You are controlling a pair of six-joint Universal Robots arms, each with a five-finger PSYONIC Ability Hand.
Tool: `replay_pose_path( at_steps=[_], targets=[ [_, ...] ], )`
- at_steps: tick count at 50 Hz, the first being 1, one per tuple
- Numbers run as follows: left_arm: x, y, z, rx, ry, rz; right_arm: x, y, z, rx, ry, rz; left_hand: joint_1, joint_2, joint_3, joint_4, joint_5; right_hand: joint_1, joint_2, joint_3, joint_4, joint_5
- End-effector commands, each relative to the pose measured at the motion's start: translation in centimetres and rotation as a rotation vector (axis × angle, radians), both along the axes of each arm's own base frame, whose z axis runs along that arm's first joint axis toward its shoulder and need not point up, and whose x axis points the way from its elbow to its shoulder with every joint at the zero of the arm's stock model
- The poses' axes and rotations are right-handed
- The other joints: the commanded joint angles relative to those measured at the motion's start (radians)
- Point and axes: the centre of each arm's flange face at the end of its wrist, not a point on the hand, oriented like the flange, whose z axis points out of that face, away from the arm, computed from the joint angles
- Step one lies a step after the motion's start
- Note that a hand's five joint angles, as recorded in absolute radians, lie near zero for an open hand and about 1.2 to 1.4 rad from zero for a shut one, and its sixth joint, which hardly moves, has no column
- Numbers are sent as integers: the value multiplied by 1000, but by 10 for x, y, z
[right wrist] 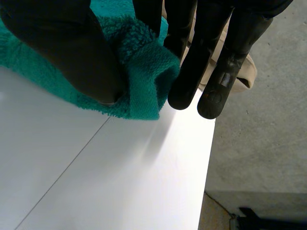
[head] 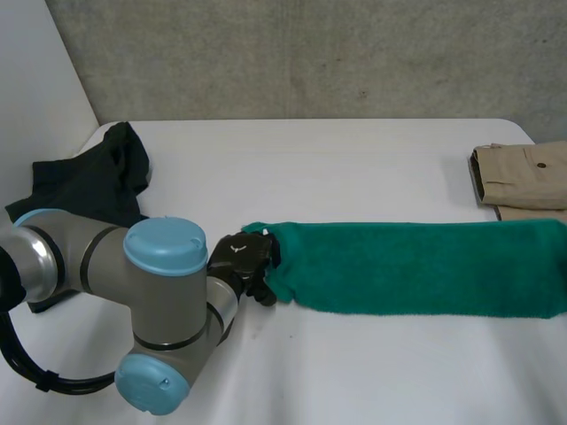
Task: Fold the laundry.
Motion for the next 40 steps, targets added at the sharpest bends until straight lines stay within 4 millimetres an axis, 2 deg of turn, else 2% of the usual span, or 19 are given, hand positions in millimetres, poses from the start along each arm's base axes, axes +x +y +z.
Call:
replay_pose_path(
  at_steps=[1,11,14,16,19,23,25,28,32,40],
  targets=[
    [-4,-5,-6,3,-3,1,2,3,-2,9,-2,4,51,67,64,72,73,414,223,220,207,222],
    [-17,-5,-13,28,4,-17,4,4,-5,9,-1,8,113,128,126,133,135,414,223,220,207,222],
    [-17,-5,-14,40,11,-11,4,4,-5,9,-1,8,279,295,293,300,301,414,223,220,207,222],
    [-17,-5,-13,39,9,-9,3,4,-4,7,1,7,499,515,512,520,521,414,223,220,207,222],
    [-15,-7,-11,35,4,-4,3,4,-4,3,3,6,618,633,631,638,640,414,223,220,207,222],
    [-9,-6,-8,40,-25,12,1,1,0,-11,8,4,674,689,687,694,696,414,223,220,207,222],
    [-2,-11,3,28,-37,39,0,0,0,-14,9,2,674,689,687,694,696,414,223,220,207,222],
    [16,-20,10,23,-89,78,-2,-2,3,-23,13,3,674,689,687,694,696,414,223,220,207,222],
    [29,-25,18,-24,-169,73,-3,-4,5,-32,16,1,674,689,687,694,696,414,223,220,207,222],
    [41,-33,18,-95,-290,48,-3,-4,6,-34,17,3,624,640,637,645,646,414,223,220,207,222]
  ],
)
